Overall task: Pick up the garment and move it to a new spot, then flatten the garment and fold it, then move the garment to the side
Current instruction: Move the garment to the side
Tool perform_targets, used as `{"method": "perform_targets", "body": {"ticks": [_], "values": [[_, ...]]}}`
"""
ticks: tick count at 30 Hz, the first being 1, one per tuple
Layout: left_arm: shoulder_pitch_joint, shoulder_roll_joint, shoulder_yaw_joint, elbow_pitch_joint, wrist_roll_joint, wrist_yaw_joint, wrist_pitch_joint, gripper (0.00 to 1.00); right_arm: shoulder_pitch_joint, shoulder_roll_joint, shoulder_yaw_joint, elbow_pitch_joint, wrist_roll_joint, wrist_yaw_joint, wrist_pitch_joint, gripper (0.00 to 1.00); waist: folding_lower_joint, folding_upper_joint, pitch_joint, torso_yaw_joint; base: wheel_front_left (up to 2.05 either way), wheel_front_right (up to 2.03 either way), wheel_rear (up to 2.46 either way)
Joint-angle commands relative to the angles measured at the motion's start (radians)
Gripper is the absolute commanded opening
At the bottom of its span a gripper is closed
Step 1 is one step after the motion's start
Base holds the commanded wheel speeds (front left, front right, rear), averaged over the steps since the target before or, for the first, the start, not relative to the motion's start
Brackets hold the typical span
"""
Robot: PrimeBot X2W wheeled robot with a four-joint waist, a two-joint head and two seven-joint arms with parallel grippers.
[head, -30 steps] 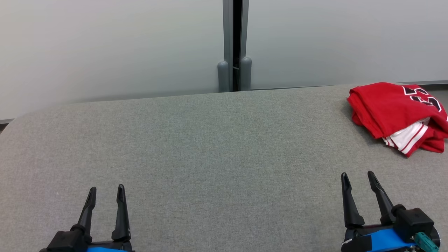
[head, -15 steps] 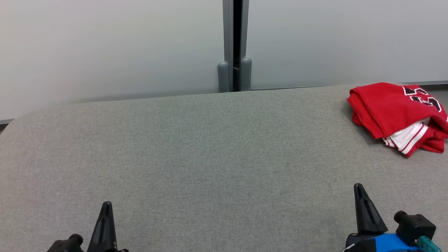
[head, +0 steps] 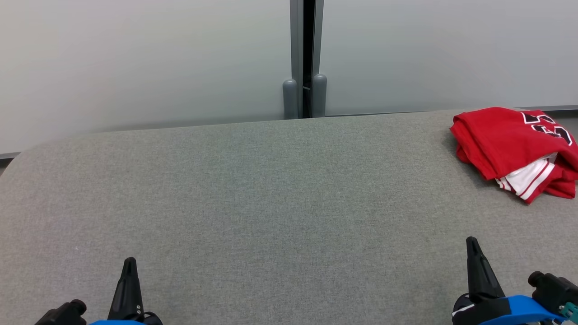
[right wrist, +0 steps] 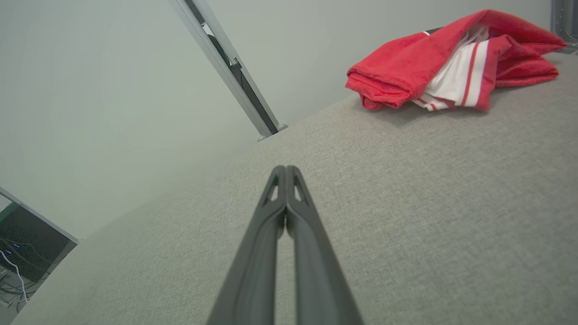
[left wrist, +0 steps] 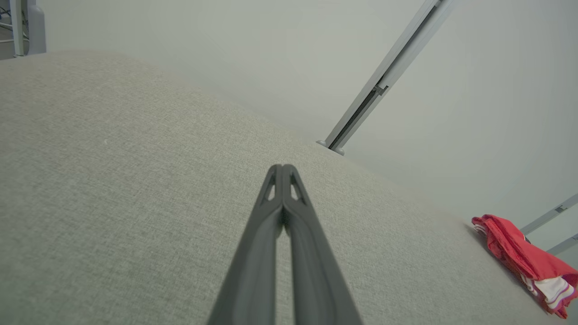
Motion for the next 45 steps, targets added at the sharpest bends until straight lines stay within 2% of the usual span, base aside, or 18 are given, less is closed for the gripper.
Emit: {"method": "perform_targets", "body": {"ticks": [1,20,45], "values": [[-0.027,0.007,0.009,-0.011,-0.036,-0.008,0.008,0.00,-0.031,0.001,-0.005,-0.012,0.042,0.000,0.007,0.00,0.0000,0.0000,0.000,0.000,0.00,0.00,0.00],[-0.054,0.009,0.035,-0.004,-0.306,-0.031,0.080,0.00,-0.055,0.005,-0.024,-0.008,0.330,0.000,0.078,0.00,0.0000,0.0000,0.000,0.007,0.00,0.00,0.00],[-0.080,0.011,0.062,0.004,-0.590,-0.055,0.156,0.00,-0.079,0.009,-0.045,-0.003,0.632,0.000,0.153,0.00,0.0000,0.0000,-0.001,0.016,0.00,0.00,0.00]]}}
